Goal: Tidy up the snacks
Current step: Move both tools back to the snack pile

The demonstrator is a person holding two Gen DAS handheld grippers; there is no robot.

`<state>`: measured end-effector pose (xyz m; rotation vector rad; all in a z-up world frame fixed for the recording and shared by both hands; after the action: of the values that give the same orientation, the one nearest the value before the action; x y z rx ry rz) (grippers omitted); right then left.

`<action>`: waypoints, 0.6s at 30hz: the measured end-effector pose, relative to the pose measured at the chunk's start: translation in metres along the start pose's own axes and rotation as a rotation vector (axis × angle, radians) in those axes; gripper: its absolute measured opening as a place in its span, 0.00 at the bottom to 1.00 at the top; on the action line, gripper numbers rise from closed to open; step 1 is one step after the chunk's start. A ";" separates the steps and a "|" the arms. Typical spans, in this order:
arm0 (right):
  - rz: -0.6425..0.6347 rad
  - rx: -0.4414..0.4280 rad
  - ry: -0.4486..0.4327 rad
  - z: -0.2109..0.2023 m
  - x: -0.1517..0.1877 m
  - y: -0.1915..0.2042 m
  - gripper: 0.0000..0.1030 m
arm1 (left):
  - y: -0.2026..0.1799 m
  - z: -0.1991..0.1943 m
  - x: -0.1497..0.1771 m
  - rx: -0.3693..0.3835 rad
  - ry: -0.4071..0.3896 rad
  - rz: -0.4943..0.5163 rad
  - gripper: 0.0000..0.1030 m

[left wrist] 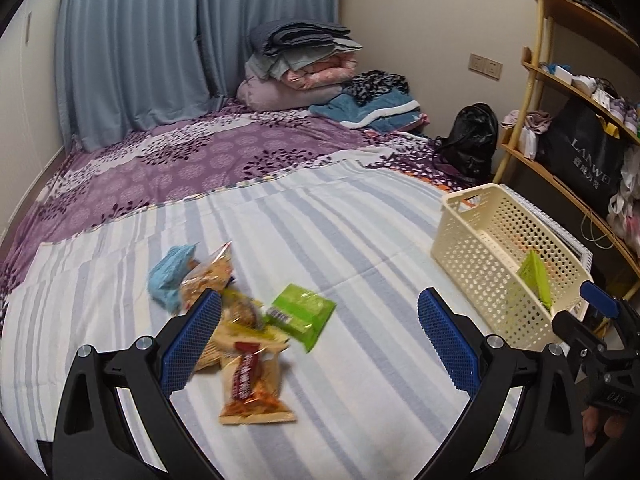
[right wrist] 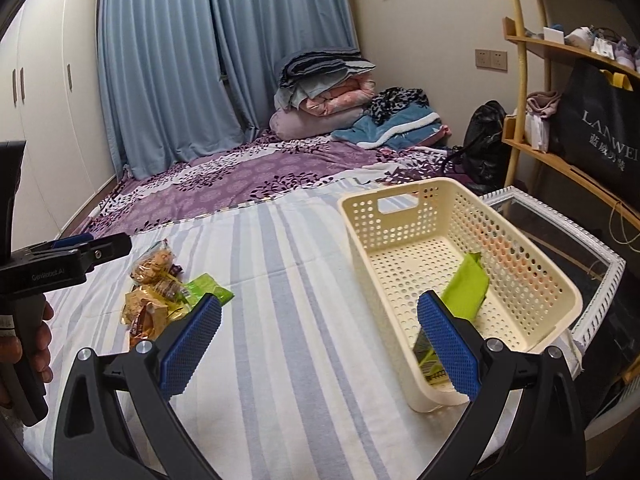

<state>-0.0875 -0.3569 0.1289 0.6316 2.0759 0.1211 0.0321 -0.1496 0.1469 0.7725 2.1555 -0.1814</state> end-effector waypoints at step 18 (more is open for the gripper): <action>-0.074 -0.118 0.163 0.037 0.048 0.070 0.95 | 0.114 -0.015 0.097 -0.140 0.116 -0.269 0.97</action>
<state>-0.0508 -0.2793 0.0936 0.4861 2.2272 0.2573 0.0431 -0.0075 0.0993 0.4214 2.3499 -0.1251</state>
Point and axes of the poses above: each gripper's, at about its wrist camera, not at the fingertips, and z roughly the way its jaws point, y to its left, x to its underside, the point moved 5 cm from there along z, roughly the way its jaws point, and after that the axes turned 15 degrees about z, right-handed, at the moved point
